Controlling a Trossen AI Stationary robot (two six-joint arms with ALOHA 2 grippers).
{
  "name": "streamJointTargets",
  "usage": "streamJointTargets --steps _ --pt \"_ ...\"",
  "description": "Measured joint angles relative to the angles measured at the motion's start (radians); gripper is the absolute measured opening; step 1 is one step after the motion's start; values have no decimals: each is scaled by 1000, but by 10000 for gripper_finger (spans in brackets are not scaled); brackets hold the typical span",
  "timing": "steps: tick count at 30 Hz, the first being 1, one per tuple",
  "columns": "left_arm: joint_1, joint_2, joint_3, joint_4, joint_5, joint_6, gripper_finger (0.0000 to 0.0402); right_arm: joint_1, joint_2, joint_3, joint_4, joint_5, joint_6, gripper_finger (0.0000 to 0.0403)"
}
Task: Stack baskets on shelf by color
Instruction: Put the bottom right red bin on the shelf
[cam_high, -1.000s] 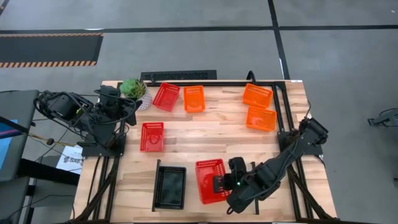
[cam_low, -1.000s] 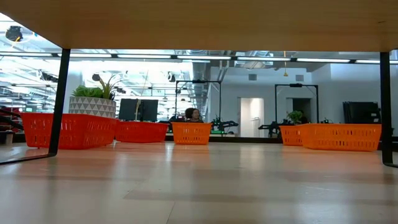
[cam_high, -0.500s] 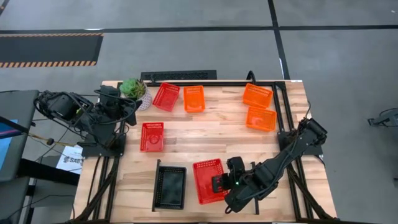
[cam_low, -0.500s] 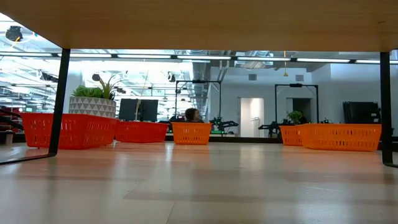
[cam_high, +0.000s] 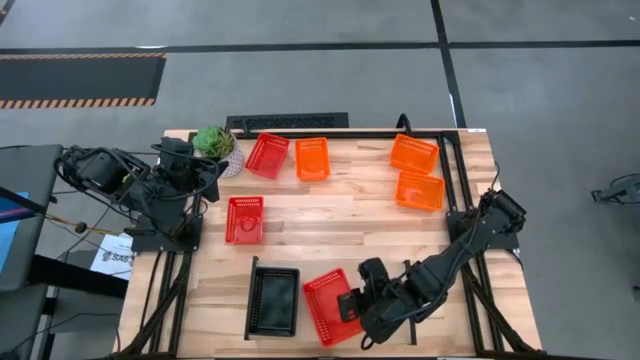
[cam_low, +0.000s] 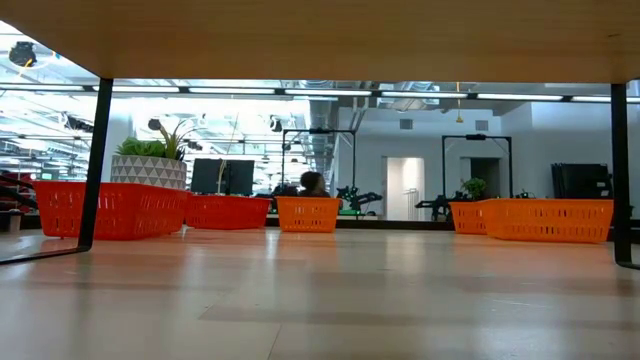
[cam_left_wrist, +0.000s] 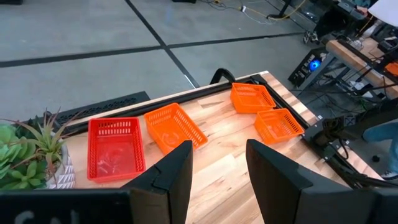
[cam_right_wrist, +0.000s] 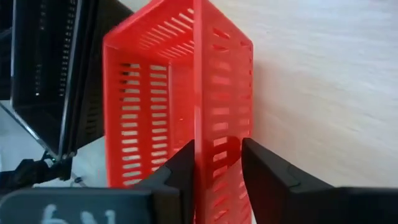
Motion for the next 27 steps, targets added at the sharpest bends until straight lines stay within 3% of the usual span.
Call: streamJointTargets --steps 11,20,27 --pt "0 0 0 0 6 27 138 -35 -8 0 -17 -48 -45 157" --pt "0 0 0 -2 10 41 138 -26 -85 0 -41 -48 -73 143" --pt "0 0 0 -2 55 53 138 66 -76 0 -107 -116 62 106"
